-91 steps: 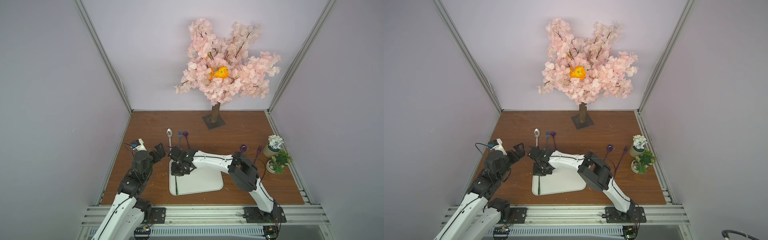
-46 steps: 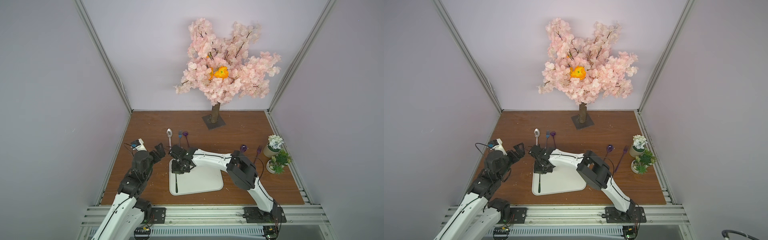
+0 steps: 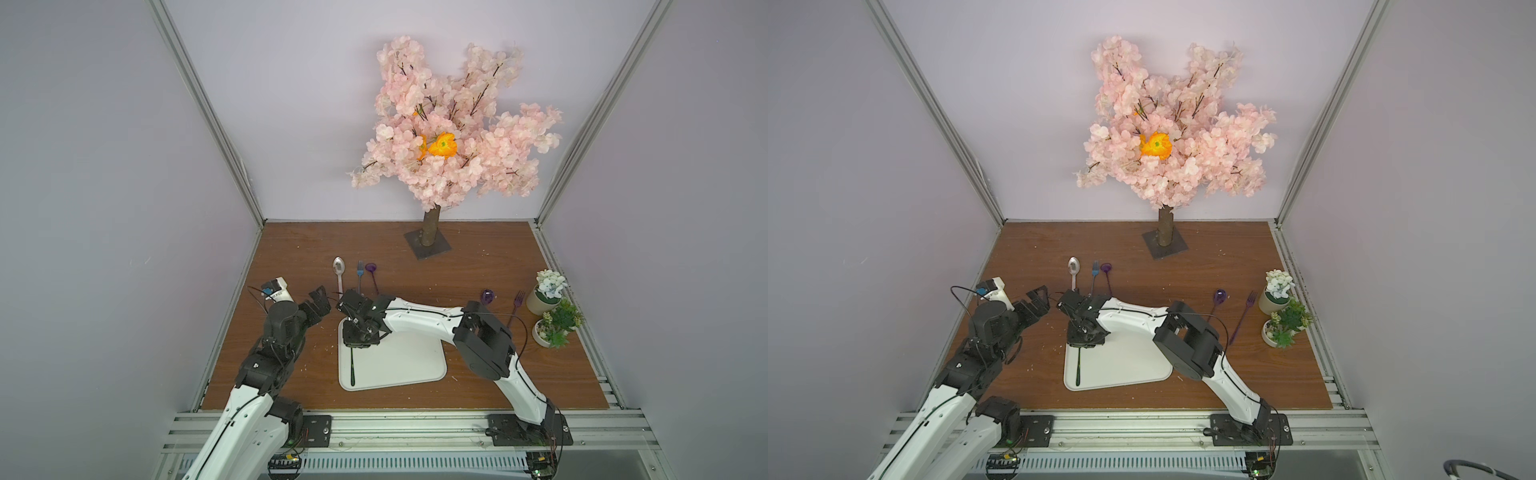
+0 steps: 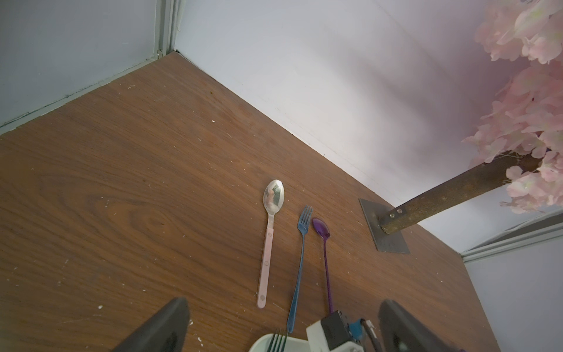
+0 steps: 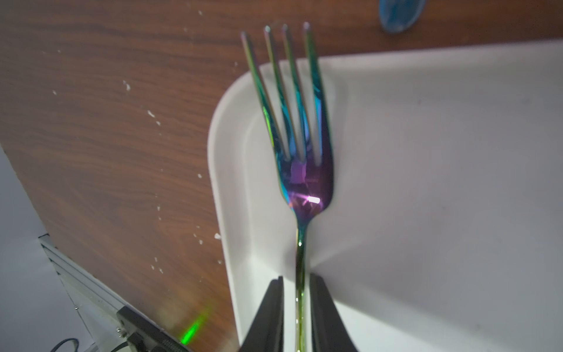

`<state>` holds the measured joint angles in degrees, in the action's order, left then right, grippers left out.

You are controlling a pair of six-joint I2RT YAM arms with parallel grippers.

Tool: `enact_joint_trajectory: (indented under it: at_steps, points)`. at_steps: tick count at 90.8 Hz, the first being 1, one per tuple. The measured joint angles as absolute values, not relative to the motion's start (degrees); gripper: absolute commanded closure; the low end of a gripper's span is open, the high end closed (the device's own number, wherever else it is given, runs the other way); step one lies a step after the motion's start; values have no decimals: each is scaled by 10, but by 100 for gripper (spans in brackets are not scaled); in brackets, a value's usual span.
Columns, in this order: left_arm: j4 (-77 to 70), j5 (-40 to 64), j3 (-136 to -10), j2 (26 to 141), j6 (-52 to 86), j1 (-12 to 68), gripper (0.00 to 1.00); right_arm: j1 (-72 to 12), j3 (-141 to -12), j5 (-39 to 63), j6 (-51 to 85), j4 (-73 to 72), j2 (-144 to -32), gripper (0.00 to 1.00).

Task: Set the spoon and fork side by side
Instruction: Place the fork on the tray, then pick up the spoon from the center of the board.

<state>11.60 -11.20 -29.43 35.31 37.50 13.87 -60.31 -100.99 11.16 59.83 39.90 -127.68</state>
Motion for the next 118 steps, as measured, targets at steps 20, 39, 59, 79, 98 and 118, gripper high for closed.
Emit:
enact_joint_trajectory:
  at_steps: [20,39,59,79,98,118]
  points:
    - [120,-122,-294,361,378,138,0,-605,-1015,65,566,419,-1249,43]
    - [124,-123,-294,371,380,138,0,-570,-888,5,536,420,-1067,38]
    - [129,-119,-294,379,381,138,1,-386,-717,-54,486,435,-885,37]
    - [116,-77,-295,427,379,138,0,-210,-627,-113,403,456,-811,37]
    - [104,-25,-313,489,373,138,0,-135,-585,-103,352,439,-800,45]
    - [76,-1,-329,511,373,138,1,-122,-571,-70,331,416,-849,55]
